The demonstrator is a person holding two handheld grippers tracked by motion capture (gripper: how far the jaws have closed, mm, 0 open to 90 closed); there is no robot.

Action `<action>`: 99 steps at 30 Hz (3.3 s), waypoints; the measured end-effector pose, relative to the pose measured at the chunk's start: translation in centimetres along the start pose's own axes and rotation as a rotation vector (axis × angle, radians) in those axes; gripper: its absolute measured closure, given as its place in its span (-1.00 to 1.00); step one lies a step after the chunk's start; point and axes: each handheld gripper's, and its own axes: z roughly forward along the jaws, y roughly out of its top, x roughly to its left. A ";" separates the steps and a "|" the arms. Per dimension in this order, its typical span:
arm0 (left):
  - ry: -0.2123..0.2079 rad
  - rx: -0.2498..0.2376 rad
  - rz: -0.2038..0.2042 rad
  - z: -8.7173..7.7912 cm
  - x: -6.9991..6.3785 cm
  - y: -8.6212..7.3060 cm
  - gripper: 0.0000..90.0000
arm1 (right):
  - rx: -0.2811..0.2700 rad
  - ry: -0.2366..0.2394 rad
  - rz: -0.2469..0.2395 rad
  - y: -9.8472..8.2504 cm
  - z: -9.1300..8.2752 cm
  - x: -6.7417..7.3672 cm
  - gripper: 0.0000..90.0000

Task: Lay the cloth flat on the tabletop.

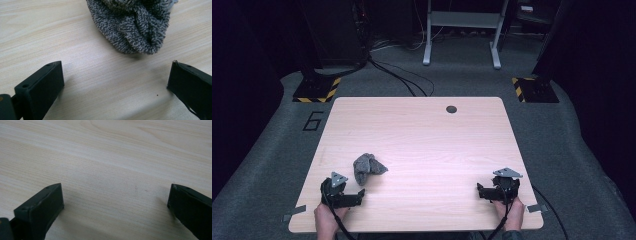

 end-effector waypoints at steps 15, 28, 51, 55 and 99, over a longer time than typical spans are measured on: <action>-0.042 -0.024 -0.034 -0.8 0.6 0.6 -1.00 | 0.001 -0.001 -0.007 0.0 0.0 0.0 -1.00; -0.121 -0.116 -0.043 -3.1 0.3 5.2 -1.00 | 0.000 0.000 -0.007 0.0 0.0 0.0 -1.00; -0.177 -0.048 -0.064 1.9 0.8 7.4 -0.63 | -0.004 -0.005 -0.012 0.0 -0.1 0.1 -0.99; -0.148 -0.052 -0.062 2.3 0.7 7.2 -0.48 | -0.004 -0.005 -0.012 0.0 -0.1 0.1 -0.99; -0.103 -0.172 0.016 -1.3 -1.1 8.8 0.32 | -0.005 -0.002 -0.013 0.0 0.0 0.1 -0.96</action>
